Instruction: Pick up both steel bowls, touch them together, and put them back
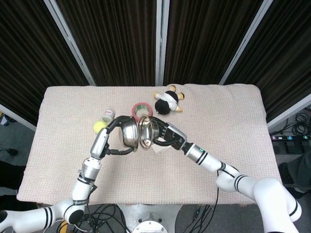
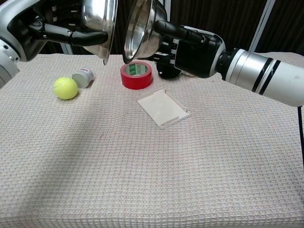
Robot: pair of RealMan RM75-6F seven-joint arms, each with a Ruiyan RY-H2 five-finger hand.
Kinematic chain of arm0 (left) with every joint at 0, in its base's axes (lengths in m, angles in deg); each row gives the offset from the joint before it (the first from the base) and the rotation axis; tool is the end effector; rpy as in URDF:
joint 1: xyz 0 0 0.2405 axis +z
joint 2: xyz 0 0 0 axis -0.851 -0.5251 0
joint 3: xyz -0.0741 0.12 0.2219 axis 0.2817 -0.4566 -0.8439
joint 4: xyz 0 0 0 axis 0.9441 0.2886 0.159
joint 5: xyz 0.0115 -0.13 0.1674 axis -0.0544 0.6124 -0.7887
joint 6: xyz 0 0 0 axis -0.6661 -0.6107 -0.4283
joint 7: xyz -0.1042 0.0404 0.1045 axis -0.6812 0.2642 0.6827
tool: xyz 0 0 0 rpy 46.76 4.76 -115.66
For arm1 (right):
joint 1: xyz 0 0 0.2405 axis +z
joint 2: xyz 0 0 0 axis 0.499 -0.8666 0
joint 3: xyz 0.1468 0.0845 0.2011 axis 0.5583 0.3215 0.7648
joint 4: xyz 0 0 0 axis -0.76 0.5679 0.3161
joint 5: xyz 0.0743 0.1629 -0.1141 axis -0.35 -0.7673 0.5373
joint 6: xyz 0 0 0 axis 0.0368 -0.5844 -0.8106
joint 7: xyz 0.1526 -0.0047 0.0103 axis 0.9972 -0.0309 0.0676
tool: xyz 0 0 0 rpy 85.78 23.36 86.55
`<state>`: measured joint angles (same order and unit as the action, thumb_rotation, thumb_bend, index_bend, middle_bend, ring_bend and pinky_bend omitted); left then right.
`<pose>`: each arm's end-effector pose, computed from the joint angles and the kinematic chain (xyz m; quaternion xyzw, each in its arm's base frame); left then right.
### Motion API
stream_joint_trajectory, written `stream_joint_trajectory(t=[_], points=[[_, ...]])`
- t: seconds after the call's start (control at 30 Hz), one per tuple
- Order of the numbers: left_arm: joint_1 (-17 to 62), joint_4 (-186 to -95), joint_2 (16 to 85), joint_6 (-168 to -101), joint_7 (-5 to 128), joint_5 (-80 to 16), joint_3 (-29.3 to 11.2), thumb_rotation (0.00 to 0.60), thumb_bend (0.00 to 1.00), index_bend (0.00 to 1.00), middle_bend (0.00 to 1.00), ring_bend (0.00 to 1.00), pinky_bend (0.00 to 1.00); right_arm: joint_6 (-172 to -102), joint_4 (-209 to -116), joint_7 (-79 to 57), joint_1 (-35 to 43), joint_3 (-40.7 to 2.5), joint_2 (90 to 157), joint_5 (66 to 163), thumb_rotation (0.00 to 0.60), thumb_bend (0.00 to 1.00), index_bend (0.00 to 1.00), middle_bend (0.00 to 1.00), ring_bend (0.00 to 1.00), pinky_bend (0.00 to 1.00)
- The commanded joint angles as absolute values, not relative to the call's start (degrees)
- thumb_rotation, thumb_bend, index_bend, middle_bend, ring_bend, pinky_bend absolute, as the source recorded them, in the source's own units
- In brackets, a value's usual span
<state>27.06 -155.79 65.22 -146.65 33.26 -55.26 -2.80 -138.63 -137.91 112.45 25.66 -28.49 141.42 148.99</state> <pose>-0.1145 0.3093 0.0016 -0.4587 -0.5356 -0.6835 0.1883 -0.0962 -0.3912 -0.0585 -0.3276 0.7711 -0.4914 0.2381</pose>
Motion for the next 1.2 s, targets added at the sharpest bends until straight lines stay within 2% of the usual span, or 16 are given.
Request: stream_joint_trajectory(t=[0.03,0.33,0.7,1.2], points=[[26.8,-155.7,66.0,-147.5,34.7,-55.6,-2.5,0.6,0.2,0.47,0.42,0.41,0.65,-137.9,-137.9,112.6,26.7,-28.0,141.9,148.7,0.6,0.24,0.52,0.37,0.25,0.37],[26.0,-154.5,68.8,-149.0,39.6,-55.9,-2.4,0.6,0.2,0.48,0.42,0.41,0.65,-137.7,-137.2,114.1,29.4,-27.1,143.9,148.5,0.6,0.24,0.53,0.37,0.25,0.37],[27.7,-154.0,67.0,-151.4,38.1,-55.1,-1.5,0.6,0.21,0.48,0.43,0.42,0.65,-138.8,-136.0,114.9,27.0,-28.5,142.6,147.0,0.6,0.24,0.53,0.37,0.25,0.37],[24.8,-154.1,67.9,-148.5,39.6,-56.0,-1.5,0.6,0.21,0.48,0.43,0.43,0.65,-136.5,-135.9,114.6,31.6,-28.1,144.0,148.2,0.6,0.24,0.53,0.37,0.25,0.37]])
